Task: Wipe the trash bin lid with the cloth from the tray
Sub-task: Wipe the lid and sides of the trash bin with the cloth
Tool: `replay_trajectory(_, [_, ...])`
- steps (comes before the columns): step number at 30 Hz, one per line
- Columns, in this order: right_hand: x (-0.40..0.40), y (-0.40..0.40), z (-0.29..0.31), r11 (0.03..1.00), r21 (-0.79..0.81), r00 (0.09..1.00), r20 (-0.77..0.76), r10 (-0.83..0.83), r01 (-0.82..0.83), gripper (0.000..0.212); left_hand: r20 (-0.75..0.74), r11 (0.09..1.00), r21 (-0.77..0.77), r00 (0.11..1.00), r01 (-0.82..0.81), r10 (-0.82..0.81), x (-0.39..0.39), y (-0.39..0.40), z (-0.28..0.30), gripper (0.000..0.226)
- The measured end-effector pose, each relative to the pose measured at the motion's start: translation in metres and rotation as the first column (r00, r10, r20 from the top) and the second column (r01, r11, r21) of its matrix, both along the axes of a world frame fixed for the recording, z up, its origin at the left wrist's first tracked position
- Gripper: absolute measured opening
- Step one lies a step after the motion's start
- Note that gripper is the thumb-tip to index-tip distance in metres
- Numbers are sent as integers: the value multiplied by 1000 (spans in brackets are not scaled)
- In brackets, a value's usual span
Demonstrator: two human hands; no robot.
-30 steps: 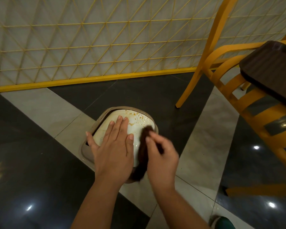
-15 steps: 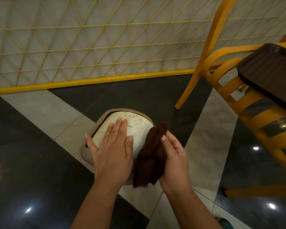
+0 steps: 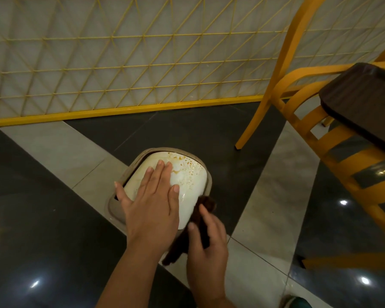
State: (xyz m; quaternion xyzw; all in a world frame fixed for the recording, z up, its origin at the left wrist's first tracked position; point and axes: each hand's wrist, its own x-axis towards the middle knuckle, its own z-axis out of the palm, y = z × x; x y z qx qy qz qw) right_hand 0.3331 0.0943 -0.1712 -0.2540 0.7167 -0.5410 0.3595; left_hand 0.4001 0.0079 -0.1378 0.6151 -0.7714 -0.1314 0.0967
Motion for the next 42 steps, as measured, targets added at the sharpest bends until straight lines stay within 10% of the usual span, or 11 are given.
replay_trajectory(19, [-50,-51,4,979,203,994,-104,29,-7,41,11,1000,-14,1000,-17,18,-3,0,-1,66])
replay_trajectory(25, [-4,11,0,989,139,996,76,42,-52,42,4,1000,-1,1000,-24,24,-2,0,0,61])
replay_trajectory(30, [-8,0,10,992,-35,972,-204,114,-124,45,-16,1000,6,1000,-6,6,0,0,-1,64])
replay_trajectory(42, [-4,13,-5,975,-131,943,-305,133,-180,35,-36,1000,17,999,-9,9,-1,-1,1,58])
